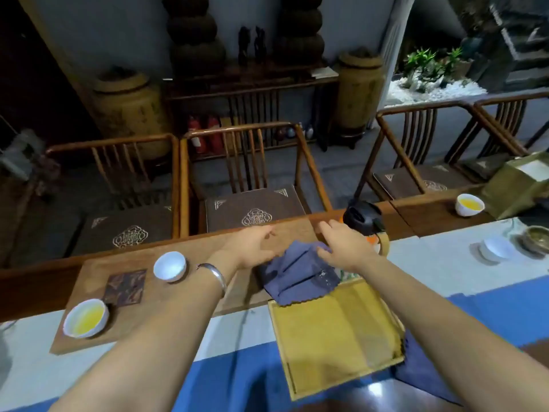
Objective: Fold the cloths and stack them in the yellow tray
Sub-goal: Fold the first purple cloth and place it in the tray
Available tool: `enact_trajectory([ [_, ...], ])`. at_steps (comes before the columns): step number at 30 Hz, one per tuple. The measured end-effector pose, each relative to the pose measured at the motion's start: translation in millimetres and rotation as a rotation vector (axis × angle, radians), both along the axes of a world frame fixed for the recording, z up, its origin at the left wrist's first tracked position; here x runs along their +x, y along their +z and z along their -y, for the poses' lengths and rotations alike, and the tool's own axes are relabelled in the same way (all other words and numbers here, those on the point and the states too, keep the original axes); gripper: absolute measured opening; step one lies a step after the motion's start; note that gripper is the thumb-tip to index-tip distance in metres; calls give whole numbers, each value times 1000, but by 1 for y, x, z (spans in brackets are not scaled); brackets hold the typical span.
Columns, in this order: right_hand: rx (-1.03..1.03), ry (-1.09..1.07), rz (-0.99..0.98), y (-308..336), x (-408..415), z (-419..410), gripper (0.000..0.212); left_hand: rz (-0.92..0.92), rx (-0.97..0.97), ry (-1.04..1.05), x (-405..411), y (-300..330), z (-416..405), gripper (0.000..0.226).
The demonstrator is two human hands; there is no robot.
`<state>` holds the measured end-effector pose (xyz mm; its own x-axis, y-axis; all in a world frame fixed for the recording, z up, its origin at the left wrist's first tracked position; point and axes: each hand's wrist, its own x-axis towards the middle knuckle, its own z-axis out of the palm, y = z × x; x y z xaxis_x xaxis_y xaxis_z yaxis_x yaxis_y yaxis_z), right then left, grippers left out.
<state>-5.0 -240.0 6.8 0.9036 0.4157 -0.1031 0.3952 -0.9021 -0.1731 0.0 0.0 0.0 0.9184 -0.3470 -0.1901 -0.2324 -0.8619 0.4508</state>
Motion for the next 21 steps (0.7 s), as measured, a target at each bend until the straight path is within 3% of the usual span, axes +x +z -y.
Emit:
enact_trajectory([
  [4, -83, 22, -90, -57, -15, 5, 22, -126, 39, -79, 3, -49, 4, 40],
  [14, -48, -10, -218, -138, -18, 14, 42, -178, -17, -176, 15, -128, -12, 48],
  [21, -50, 16, -137, -149, -11, 12, 33, -158, 72, -210, 20, -147, -28, 18],
])
